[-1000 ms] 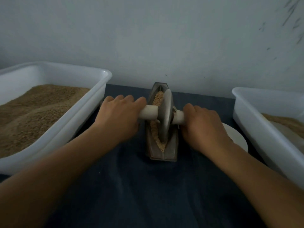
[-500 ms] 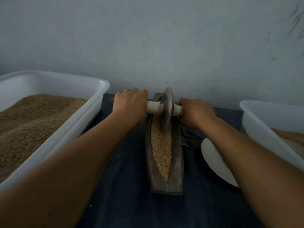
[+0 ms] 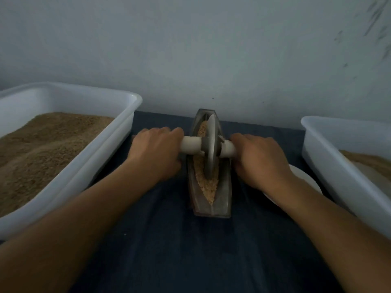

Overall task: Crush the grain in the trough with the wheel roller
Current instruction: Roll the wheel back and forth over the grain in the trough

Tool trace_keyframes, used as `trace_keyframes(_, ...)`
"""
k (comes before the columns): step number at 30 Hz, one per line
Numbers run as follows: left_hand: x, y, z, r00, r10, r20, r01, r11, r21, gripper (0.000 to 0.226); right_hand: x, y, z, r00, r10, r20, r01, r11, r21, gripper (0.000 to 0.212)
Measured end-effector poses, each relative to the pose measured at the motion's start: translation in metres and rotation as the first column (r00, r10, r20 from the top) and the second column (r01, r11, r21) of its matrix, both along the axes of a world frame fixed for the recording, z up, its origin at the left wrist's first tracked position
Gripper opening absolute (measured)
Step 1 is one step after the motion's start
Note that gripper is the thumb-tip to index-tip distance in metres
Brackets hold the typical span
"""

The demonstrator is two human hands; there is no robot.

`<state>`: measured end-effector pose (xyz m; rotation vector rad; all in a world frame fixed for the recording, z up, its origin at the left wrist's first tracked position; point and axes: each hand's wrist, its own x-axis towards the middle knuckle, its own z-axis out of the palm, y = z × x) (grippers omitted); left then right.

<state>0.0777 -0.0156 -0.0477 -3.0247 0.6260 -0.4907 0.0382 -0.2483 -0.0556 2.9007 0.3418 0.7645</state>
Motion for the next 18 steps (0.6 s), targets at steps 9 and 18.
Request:
trace_keyframes(9,-0.052,0.017,0.014,0.995,-0.068,0.074,0.069,0.998,-0.008,0.040,-0.057,0.006,-0.004,0.994,0.029,0.105,-0.035,0.998,0.059,0.033)
trace_keyframes(18,-0.002,-0.003,0.001,0.999,-0.021,0.030,0.020,1.000,0.023,0.058,-0.001,-0.001,-0.009,0.999,-0.033,0.040,0.034,0.999,-0.040,0.023)
